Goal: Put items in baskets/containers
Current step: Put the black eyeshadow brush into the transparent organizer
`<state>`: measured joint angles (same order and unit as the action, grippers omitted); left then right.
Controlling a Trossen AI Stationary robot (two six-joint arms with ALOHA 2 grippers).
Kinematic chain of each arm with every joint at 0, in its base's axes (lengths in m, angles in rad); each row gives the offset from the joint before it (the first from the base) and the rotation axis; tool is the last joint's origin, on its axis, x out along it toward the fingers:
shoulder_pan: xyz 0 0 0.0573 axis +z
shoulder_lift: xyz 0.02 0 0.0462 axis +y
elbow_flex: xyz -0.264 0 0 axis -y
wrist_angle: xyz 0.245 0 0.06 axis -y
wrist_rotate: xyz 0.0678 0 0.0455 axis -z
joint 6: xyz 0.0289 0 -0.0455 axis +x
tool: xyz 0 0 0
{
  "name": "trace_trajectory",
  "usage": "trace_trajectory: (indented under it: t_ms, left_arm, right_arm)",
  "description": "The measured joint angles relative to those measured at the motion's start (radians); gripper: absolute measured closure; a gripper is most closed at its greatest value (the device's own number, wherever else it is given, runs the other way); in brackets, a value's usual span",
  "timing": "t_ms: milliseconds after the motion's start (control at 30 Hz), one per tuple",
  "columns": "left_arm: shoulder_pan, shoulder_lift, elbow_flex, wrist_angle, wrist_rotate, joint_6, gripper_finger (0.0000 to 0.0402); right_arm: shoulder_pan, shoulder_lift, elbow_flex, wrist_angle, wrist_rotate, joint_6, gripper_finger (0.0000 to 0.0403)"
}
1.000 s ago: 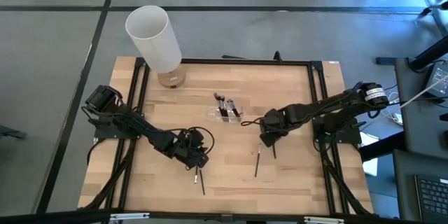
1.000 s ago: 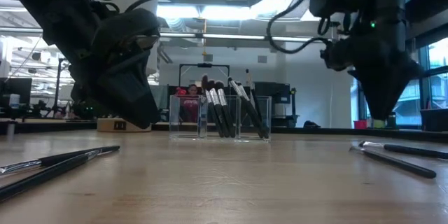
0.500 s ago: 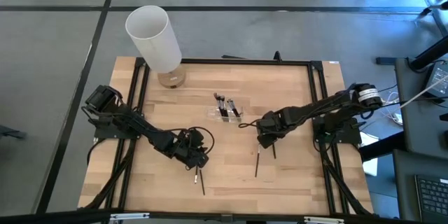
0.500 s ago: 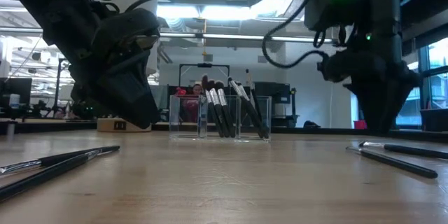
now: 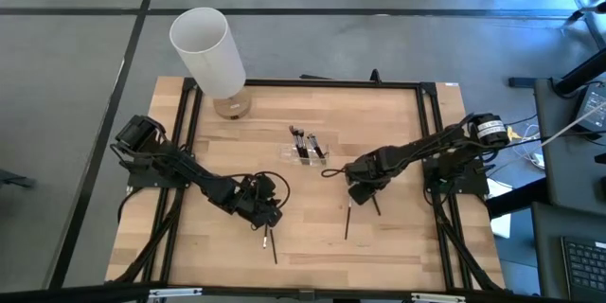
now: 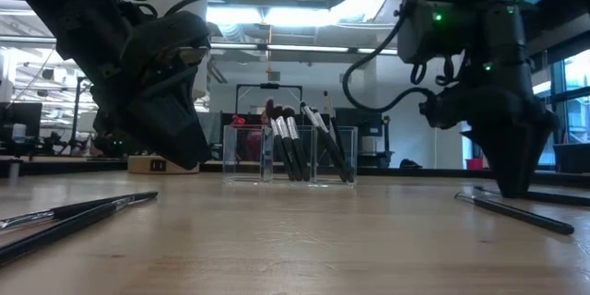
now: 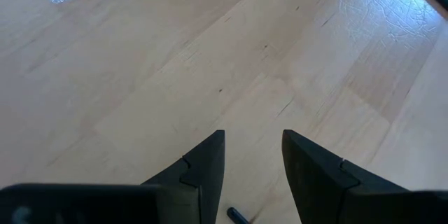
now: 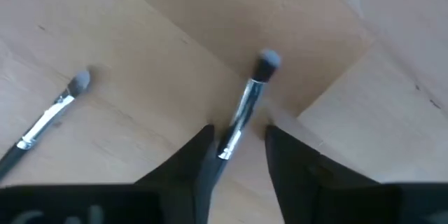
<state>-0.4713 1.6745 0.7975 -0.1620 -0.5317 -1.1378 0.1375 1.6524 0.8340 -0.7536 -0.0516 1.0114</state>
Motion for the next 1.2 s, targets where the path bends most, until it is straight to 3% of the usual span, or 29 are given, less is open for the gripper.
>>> trace_trajectory:
  t_ms: [367,633,833,1067,1200]
  left_arm:
    - [0.0,0.0,0.0,0.0,-0.001,0.0,0.0263]
    - [0.0,0.0,0.0,0.001,0.0,0.0,0.0263]
    - [-0.003,0.0,0.0,0.001,0.012,0.0,0.0263]
    - [-0.02,0.0,0.0,-0.01,0.011,0.0,0.0263]
    - [-0.026,0.0,0.0,-0.024,0.01,-0.001,0.0263]
  right_arm:
    - [0.0,0.002,0.001,0.003,0.004,-0.078,0.039]
    - [-0.013,0.009,0.081,0.001,0.001,-0.154,0.0377]
    - [-0.051,0.008,0.234,0.007,0.011,-0.242,0.0383]
    - [-0.055,-0.048,0.443,-0.004,0.117,-0.325,0.0374]
    - [-0.035,-0.1,0.537,0.029,0.265,-0.408,0.0375]
